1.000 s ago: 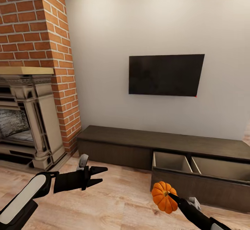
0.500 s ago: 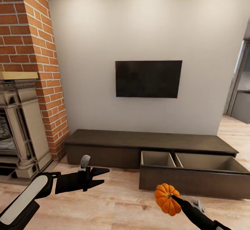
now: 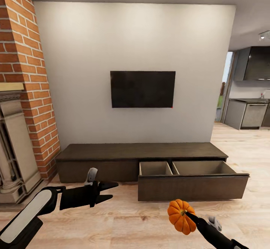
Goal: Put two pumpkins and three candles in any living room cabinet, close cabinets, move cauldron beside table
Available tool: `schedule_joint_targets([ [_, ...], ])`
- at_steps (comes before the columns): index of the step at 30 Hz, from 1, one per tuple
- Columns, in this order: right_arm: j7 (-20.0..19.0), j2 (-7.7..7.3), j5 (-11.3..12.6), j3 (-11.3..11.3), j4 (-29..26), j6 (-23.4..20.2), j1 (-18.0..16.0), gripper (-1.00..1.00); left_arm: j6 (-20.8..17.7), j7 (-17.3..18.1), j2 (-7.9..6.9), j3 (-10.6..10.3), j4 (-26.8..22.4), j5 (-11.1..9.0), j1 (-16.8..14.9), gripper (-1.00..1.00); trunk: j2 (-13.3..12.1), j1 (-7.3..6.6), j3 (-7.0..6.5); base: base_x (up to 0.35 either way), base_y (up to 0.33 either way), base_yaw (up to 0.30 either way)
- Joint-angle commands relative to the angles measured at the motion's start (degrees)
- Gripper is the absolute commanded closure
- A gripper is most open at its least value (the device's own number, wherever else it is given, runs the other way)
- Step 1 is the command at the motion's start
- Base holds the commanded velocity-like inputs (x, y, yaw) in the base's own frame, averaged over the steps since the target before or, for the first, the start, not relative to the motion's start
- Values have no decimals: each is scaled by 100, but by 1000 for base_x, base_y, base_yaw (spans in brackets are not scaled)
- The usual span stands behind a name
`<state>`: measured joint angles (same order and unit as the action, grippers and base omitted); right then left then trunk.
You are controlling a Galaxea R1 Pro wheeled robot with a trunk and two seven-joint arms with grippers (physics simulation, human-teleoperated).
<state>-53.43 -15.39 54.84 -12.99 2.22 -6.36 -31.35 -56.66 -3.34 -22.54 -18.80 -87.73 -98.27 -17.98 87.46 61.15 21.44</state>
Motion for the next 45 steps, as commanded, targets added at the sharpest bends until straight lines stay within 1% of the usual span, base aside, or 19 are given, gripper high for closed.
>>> schedule_joint_targets([
  [1, -27, 1, 71, 24, 16, -58, -12, 100, -6, -35, -5, -3, -1, -39, -4, -100, -37, -23, -18, -5, 0, -236],
  [45, 8, -16, 71, 24, 18, -58, -12, 100, -12, -20, -6, -1, 10, -47, -4, -100, -1802, -989, -1098, 0, 0, -236],
])
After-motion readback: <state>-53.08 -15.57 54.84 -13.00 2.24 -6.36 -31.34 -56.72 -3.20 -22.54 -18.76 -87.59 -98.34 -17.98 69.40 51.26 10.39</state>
